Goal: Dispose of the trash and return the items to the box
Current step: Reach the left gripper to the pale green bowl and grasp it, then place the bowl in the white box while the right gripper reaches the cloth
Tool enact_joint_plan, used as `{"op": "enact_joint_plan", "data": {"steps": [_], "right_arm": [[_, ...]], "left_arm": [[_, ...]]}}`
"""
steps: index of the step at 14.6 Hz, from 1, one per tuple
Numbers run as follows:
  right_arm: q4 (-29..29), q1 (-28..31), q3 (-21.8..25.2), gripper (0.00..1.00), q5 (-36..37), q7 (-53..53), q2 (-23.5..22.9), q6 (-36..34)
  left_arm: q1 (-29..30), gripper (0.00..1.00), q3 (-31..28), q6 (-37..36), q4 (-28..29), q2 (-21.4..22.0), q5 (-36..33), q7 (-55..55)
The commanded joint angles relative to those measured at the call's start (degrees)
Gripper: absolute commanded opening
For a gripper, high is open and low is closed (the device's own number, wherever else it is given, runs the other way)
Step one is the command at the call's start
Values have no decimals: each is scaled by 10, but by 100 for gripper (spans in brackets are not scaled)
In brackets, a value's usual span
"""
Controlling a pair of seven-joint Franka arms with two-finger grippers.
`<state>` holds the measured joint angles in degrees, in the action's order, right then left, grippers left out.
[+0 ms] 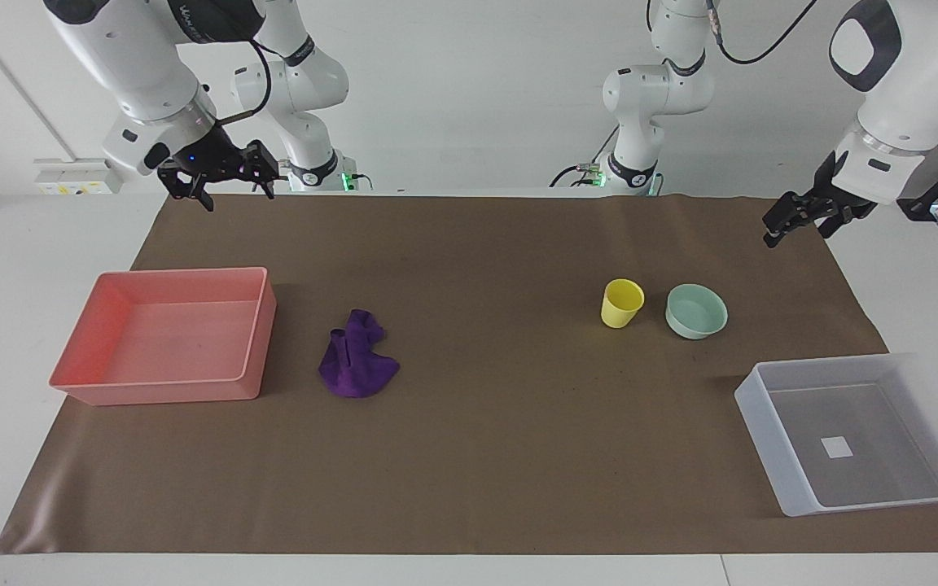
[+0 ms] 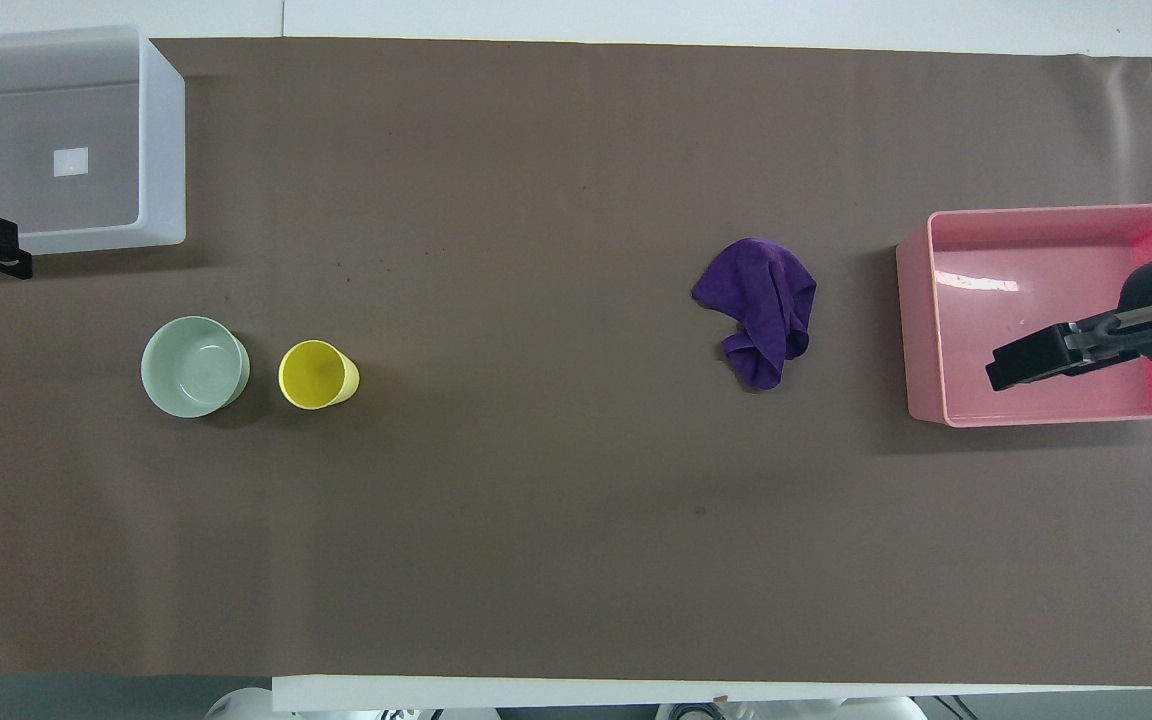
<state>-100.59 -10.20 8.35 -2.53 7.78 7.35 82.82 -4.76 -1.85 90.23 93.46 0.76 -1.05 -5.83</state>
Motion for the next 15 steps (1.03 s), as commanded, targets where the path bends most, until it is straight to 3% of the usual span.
{"op": "enact_joint_plan", "data": {"steps": [1,3,4,7,8,11,14,15], "right_arm": [[-8,8,4,100,10,2,6,2],[-8,35,4,100,13,18,5,11],[-13,40,4,100,14,19,6,25],[-22,43,4,100,14,18,6,50],[-25,44,4,100,13,17,6,64],[-30,46,3,100,13,16,-8,102],[-32,47,3,100,13,15,-37,141],[-32,47,4,100,13,15,-43,146]], "left_arm": [[-10,100,-4,-11,7,12,-10,10],[-11,100,-3,-5,33,24,-10,2],[-11,100,-3,16,96,54,-10,0],[-3,100,-3,250,363,174,-9,-9],[-2,100,-3,312,397,167,-8,-13],[-3,100,-3,360,407,83,-8,-63],[5,100,-3,470,467,45,-8,-64],[11,93,-3,504,472,26,-8,-71]]}}
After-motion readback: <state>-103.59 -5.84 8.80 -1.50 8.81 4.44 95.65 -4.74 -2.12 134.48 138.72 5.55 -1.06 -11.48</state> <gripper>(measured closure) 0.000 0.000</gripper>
